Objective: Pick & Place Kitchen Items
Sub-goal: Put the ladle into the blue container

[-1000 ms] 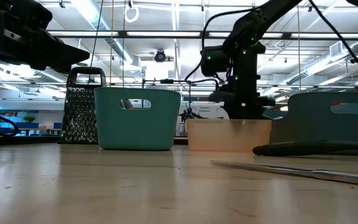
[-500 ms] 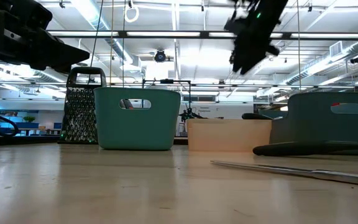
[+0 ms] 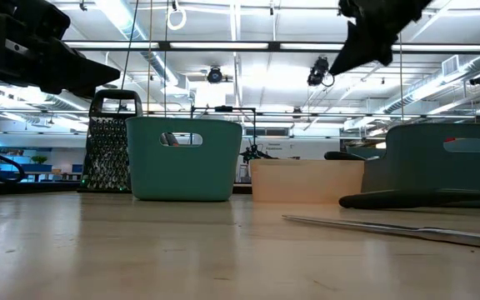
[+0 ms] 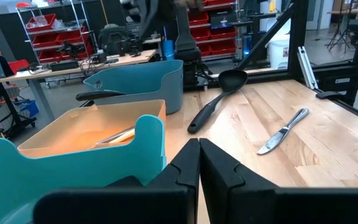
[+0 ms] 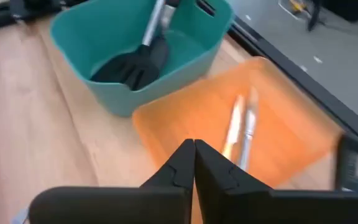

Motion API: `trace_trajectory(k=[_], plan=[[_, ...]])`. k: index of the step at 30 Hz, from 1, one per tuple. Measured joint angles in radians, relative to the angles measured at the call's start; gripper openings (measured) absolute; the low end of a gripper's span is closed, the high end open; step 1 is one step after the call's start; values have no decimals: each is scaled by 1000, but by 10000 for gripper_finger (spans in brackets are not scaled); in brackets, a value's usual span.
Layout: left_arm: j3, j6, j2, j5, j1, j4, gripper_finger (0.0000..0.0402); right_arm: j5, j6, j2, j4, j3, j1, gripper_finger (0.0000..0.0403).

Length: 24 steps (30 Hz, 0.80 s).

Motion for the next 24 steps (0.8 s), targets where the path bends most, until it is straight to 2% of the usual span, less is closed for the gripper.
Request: trace_trajectory(k=[2,8,14,18,24], plan=[[0,0,0,0,0,0,14,-4,-21,-31,112,-90,10,9],[0,0,0,0,0,0,14,-113,-102,-158,529,-383,11,10],[0,0,0,0,0,-8,14,-166,-125,-317,850,-617,11,6],[0,0,0,0,0,-11,14,-166,-127,-409,896,-704,12,5],[0,0,0,0,0,-23,14,-162,-132,-484,890,-744,33,4]])
